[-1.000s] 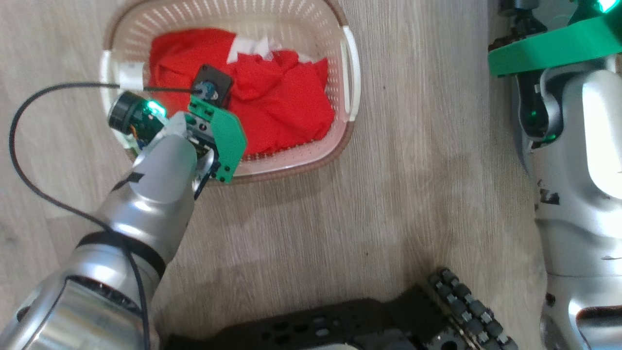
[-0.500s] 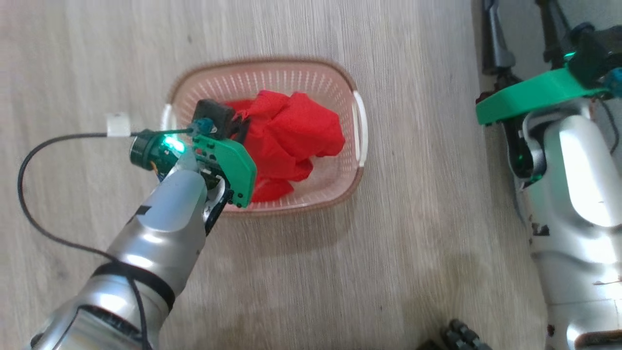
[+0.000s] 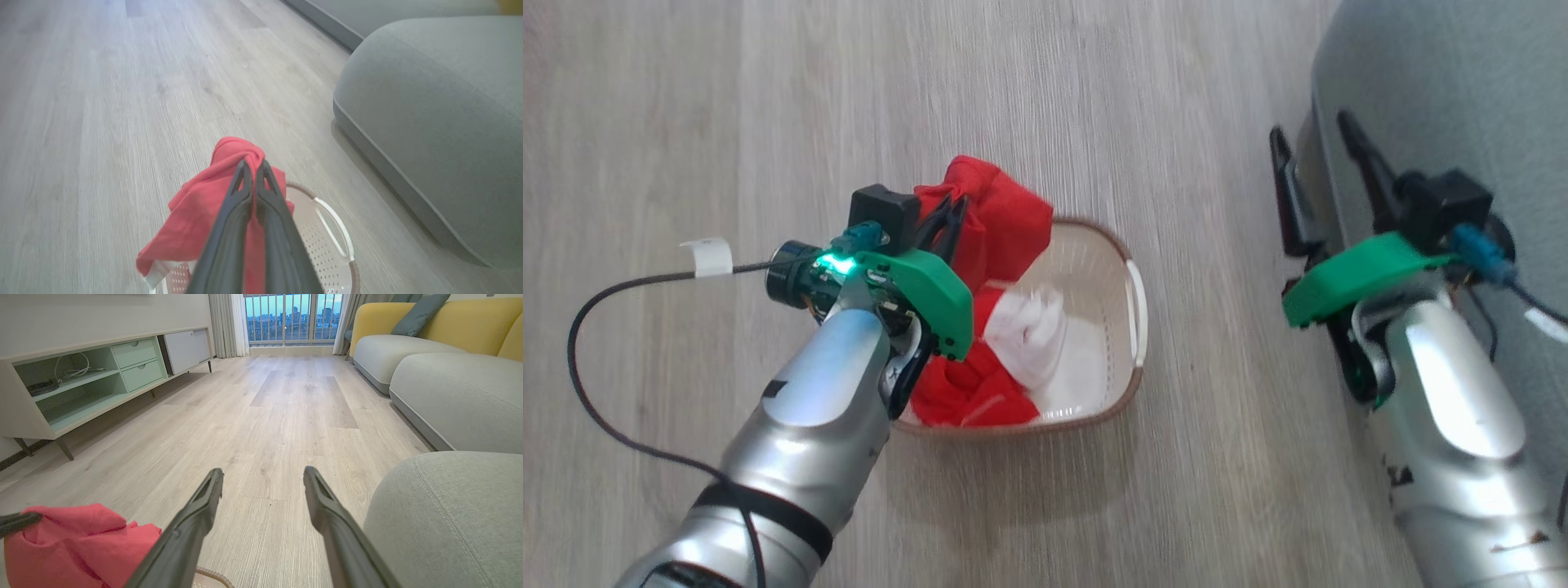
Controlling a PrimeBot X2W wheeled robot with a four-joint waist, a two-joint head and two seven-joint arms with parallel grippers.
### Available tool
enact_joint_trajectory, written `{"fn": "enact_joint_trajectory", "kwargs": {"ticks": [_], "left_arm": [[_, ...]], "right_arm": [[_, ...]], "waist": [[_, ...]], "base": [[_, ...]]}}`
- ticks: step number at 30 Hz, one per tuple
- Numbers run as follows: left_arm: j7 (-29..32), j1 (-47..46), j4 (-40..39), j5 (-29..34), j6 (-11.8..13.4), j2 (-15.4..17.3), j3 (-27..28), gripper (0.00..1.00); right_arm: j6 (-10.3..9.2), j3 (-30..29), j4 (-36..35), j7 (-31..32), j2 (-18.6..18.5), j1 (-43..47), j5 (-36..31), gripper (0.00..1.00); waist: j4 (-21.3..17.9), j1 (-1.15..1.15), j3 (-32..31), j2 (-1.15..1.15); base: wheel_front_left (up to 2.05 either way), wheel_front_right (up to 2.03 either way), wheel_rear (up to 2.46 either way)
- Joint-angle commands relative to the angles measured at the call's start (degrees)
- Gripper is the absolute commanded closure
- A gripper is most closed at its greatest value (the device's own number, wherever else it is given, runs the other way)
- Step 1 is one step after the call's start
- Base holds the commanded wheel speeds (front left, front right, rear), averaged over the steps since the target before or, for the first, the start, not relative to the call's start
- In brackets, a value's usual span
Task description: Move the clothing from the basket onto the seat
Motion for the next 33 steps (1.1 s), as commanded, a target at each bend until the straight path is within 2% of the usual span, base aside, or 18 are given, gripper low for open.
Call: {"fn": "enact_joint_trajectory", "kwargs": {"ticks": [1, 13, 26, 33], "left_arm": [[-0.8, -0.5, -3.4, 1.1, 0.2, 1.3, 2.6, 1.0], [-0.8, 0.9, -14.0, 4.9, -0.6, 1.3, 7.5, 1.0], [-0.8, -3.3, -23.4, 7.1, -0.2, 1.0, 6.7, 1.0], [-0.8, -2.7, -24.8, 6.1, 0.5, 0.9, 4.6, 1.0]], "right_arm": [[-0.01, 1.6, -0.9, -0.4, 0.0, 1.1, 0.8, 0.0], [-0.01, 5.6, 1.2, -0.4, -0.3, 5.4, 2.4, 0.0], [-0.01, 7.6, 1.5, -0.4, -0.1, 7.4, 3.7, 0.0], [-0.01, 14.4, -1.2, -0.4, 0.7, 2.4, 4.5, 0.0]], "waist": [[0.3, 0.01, -4.4, -0.01], [-0.8, 0.01, -11.8, -0.01], [-1.6, 0.01, -14.2, -0.01], [-1.9, 0.01, -13.9, -0.01]], "base": [[0.0, 0.0, 0.0], [0.0, 0.0, 0.0], [0.0, 0.0, 0.0], [0.0, 0.0, 0.0]]}}
